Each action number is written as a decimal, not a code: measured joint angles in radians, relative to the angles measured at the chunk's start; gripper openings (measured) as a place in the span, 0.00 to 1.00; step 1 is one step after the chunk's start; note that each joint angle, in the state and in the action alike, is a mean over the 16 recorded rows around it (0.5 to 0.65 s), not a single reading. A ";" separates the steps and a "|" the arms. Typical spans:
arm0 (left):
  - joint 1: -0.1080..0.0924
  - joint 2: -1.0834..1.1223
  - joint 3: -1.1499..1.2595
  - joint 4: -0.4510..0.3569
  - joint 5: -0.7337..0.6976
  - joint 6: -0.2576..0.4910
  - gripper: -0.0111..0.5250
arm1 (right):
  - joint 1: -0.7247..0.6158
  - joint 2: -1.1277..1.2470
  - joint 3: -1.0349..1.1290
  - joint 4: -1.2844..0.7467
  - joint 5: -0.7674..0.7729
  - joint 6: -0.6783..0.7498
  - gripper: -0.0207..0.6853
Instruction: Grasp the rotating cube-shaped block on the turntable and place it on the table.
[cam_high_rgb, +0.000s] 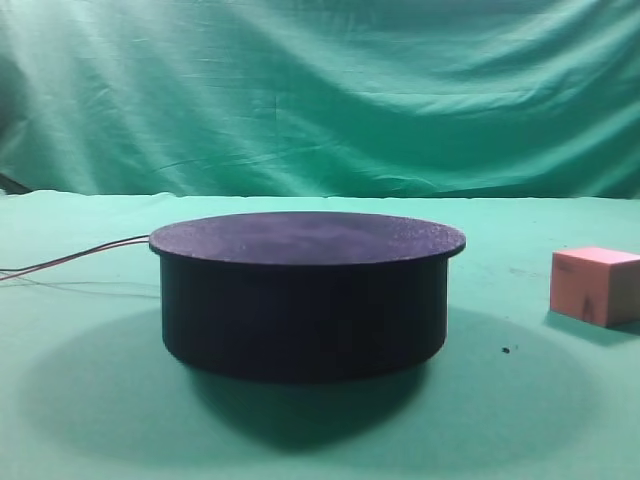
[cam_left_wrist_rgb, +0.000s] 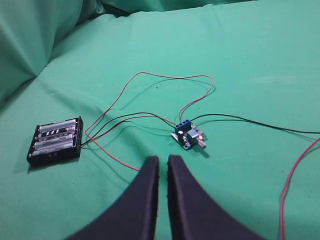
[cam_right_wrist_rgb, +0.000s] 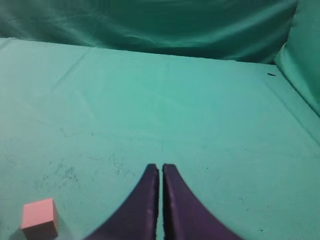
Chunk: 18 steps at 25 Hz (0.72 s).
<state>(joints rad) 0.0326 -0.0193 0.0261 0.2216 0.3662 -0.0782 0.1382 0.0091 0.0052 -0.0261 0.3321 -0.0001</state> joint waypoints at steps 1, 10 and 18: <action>0.000 0.000 0.000 0.000 0.000 0.000 0.02 | 0.000 -0.007 0.008 0.004 0.002 0.000 0.03; 0.000 0.000 0.000 0.000 0.000 0.000 0.02 | -0.001 -0.019 0.022 0.020 0.051 0.000 0.03; 0.000 0.000 0.000 0.000 0.000 0.000 0.02 | -0.001 -0.019 0.022 0.023 0.057 0.000 0.03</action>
<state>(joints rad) 0.0326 -0.0193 0.0261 0.2216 0.3662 -0.0782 0.1373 -0.0095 0.0271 -0.0028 0.3892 0.0003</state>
